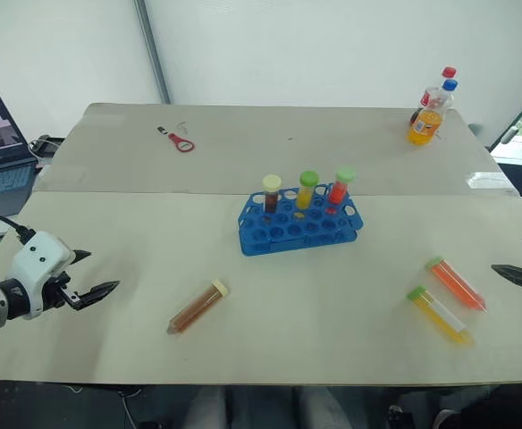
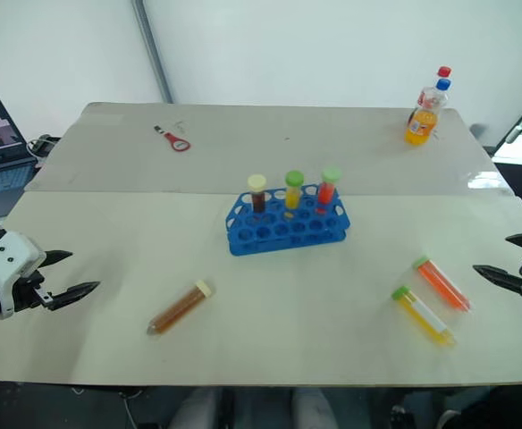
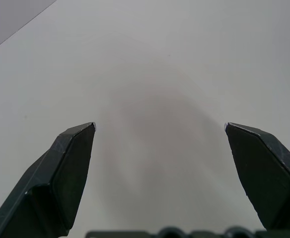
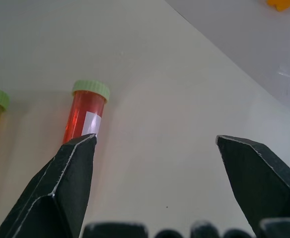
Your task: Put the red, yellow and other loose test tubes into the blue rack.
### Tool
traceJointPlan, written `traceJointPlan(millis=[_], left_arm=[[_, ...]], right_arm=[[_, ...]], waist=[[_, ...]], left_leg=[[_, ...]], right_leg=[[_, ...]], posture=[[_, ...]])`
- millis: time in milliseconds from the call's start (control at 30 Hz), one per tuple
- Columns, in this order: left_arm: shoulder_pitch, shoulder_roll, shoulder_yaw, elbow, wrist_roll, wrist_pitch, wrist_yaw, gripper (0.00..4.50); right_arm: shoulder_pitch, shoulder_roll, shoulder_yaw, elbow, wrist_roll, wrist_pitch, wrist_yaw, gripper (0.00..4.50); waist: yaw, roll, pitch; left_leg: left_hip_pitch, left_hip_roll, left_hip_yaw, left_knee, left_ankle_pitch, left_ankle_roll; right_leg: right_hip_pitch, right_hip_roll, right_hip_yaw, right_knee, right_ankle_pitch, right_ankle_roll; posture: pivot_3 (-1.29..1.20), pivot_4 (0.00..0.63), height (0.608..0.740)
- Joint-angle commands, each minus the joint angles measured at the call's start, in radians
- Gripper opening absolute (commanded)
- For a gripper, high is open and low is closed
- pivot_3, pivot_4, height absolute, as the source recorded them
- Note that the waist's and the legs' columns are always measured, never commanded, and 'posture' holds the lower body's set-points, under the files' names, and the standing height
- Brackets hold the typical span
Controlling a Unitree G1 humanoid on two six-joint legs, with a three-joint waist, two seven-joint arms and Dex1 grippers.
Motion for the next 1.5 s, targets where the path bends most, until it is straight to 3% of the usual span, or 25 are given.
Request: traceJointPlan(millis=[33,367,533,767,900,1133,1433,1467,1500], left_arm=[[-0.012,-0.005,0.010,-0.010,-0.012,-0.009,-0.005,4.48],[-0.074,-0.019,-0.020,-0.114,-0.133,0.100,-0.057,4.48],[-0.290,-0.047,-0.265,-0.372,-0.252,0.163,-0.128,4.48],[-0.604,-0.162,-0.510,-0.397,-0.296,0.157,-0.233,4.48],[-0.687,-0.246,-0.596,-0.372,-0.275,0.133,-0.256,4.48],[-0.722,-0.329,-0.668,-0.359,-0.227,0.094,-0.253,4.48],[-0.714,-0.357,-0.671,-0.359,-0.205,0.094,-0.227,4.48],[-0.712,-0.359,-0.672,-0.358,-0.202,0.092,-0.225,4.50],[-0.709,-0.359,-0.671,-0.357,-0.199,0.090,-0.226,4.50]], right_arm=[[-0.002,-0.007,-0.037,-0.022,0.005,-0.021,-0.009,4.28],[-0.062,0.006,-0.031,-0.049,0.032,0.018,-0.029,4.28],[-0.035,0.002,0.011,-0.227,0.071,0.213,-0.018,4.28],[-0.135,-0.067,0.243,-0.364,0.029,0.608,-0.084,4.28],[-0.262,-0.078,0.402,-0.290,-0.033,0.698,-0.090,4.28],[-0.426,-0.043,0.600,-0.085,-0.138,0.656,-0.038,4.28],[-0.547,0.048,0.659,0.114,-0.196,0.625,-0.009,4.28],[-0.556,0.055,0.663,0.134,-0.206,0.620,-0.010,3.72],[-0.563,0.060,0.663,0.151,-0.209,0.622,-0.005,3.45]], waist=[[0.000,0.000,0.000],[0.001,0.000,0.000],[0.015,0.000,0.000],[0.015,0.002,-0.001],[0.014,0.002,-0.001],[0.018,0.002,-0.001],[0.019,0.002,-0.001],[0.020,0.002,-0.001],[0.020,0.002,-0.001]], left_leg=[[0.000,0.000,0.000,0.000,0.000,0.000],[0.000,0.000,0.000,0.001,0.000,0.000],[-0.001,-0.001,-0.001,0.004,0.000,0.000],[-0.001,-0.001,-0.002,0.005,0.000,0.000],[-0.002,-0.001,-0.002,0.006,0.000,0.000],[-0.003,-0.001,-0.002,0.008,0.000,0.000],[-0.004,-0.001,-0.002,0.014,-0.001,0.002],[-0.004,0.000,-0.002,0.014,-0.001,0.002],[-0.004,-0.001,-0.002,0.014,-0.001,0.002]], right_leg=[[0.000,0.000,0.000,0.000,0.000,0.000],[0.000,0.000,0.000,0.002,0.000,0.000],[0.000,0.000,0.000,0.003,0.000,0.001],[0.000,0.001,0.001,0.005,0.000,0.000],[0.000,0.001,0.001,0.004,0.000,0.001],[-0.001,0.001,0.001,0.004,0.000,0.001],[0.000,0.001,0.001,0.005,0.000,0.001],[0.000,0.001,0.001,0.005,0.000,0.001],[0.000,0.001,0.001,0.005,0.000,0.001]], posture=[[0.00,0.150,0.719],[0.00,0.150,0.719],[0.00,0.150,0.719],[0.00,0.150,0.719],[0.00,0.150,0.719],[0.00,0.150,0.719],[0.00,0.150,0.719],[0.00,0.150,0.719],[0.00,0.150,0.719]])
